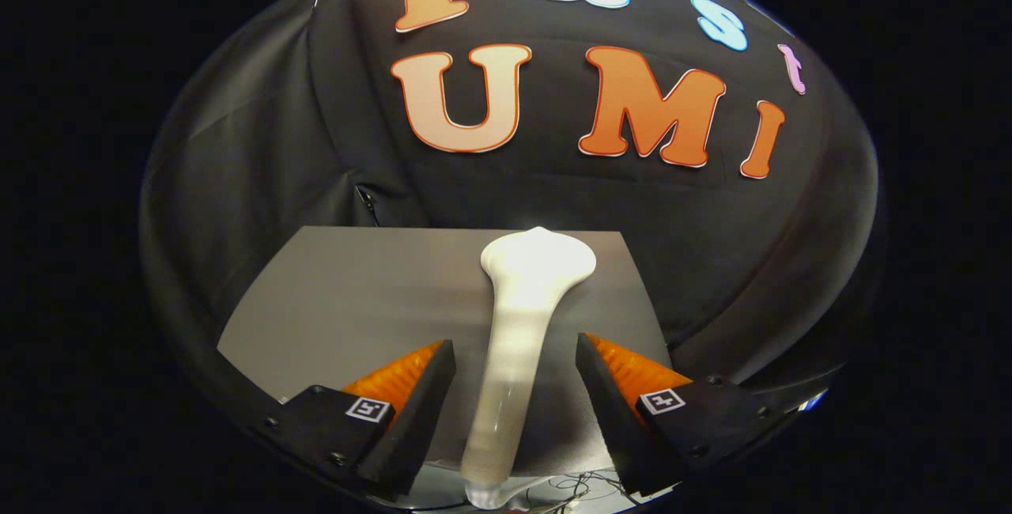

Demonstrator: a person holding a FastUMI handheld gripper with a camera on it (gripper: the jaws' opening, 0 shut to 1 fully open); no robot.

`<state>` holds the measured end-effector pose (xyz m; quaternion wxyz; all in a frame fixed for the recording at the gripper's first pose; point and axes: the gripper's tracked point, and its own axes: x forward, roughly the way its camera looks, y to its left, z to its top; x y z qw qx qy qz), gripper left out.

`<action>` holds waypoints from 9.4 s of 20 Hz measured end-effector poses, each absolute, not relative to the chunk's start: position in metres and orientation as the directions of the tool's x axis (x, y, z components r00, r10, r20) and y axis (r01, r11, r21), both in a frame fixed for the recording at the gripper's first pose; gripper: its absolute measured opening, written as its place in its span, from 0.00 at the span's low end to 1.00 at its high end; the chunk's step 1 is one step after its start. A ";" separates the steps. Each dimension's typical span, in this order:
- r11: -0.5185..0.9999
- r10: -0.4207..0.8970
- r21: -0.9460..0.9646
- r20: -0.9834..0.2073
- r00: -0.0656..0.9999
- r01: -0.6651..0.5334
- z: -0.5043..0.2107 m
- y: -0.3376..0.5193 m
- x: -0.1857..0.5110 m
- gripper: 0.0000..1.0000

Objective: Iron the clothes twice with a garment steamer, once on the left side and once on the right side.

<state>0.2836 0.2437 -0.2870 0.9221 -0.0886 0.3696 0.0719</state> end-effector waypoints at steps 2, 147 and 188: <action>0.974 0.049 -0.121 -0.715 0.697 -0.192 -0.299 0.243 0.290 0.97; 0.998 -0.009 0.026 -0.844 0.536 0.059 -0.453 -0.095 0.084 0.42; 0.986 -0.165 -0.050 -0.357 0.919 0.157 -0.070 -0.216 0.144 0.41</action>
